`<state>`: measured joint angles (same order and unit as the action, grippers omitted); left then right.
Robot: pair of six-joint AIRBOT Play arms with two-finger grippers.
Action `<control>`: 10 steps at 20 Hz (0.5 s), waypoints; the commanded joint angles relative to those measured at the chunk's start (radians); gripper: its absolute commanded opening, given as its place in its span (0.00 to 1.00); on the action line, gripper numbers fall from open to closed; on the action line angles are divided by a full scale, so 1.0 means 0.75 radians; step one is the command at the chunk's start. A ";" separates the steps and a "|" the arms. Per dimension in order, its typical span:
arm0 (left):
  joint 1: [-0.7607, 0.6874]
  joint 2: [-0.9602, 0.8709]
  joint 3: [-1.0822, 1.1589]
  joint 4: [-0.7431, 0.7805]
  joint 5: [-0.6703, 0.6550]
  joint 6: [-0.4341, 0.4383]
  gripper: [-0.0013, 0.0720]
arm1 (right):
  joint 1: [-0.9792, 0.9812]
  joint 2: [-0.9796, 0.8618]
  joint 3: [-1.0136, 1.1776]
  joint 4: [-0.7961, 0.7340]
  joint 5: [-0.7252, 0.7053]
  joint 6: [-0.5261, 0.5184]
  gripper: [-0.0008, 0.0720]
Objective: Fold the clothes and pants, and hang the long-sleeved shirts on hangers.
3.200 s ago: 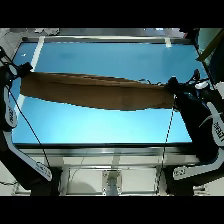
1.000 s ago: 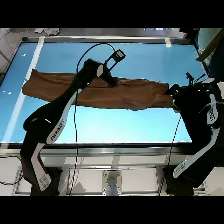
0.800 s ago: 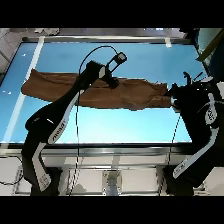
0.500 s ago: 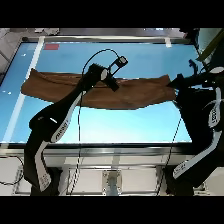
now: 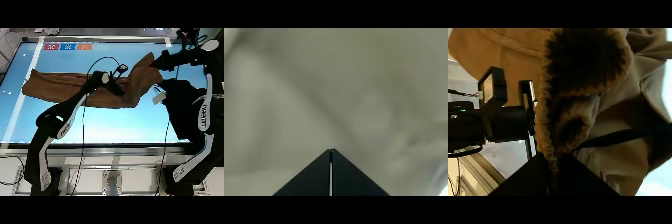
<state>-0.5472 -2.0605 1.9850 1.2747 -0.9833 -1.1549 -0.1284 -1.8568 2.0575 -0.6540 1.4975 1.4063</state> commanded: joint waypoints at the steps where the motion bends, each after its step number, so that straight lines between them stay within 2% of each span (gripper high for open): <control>1: 0.099 0.129 0.001 0.262 -0.114 -0.073 0.03 | 0.190 0.004 0.019 0.001 -0.204 0.065 0.05; 3: 0.204 0.240 0.001 0.359 -0.212 -0.121 0.03 | 0.303 0.001 0.012 -0.056 -0.359 0.075 0.05; 7: 0.388 0.386 0.001 0.276 -0.337 -0.121 0.03 | 0.534 -0.030 -0.062 -0.284 -0.566 0.177 0.05; 10: 0.466 0.425 0.001 0.202 -0.401 -0.121 0.03 | 0.678 -0.129 -0.062 -0.286 -0.660 0.173 0.05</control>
<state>-0.2623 -1.7859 1.9854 1.4620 -1.2182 -1.2392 0.2749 -1.9049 2.0209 -0.8181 1.1107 1.5166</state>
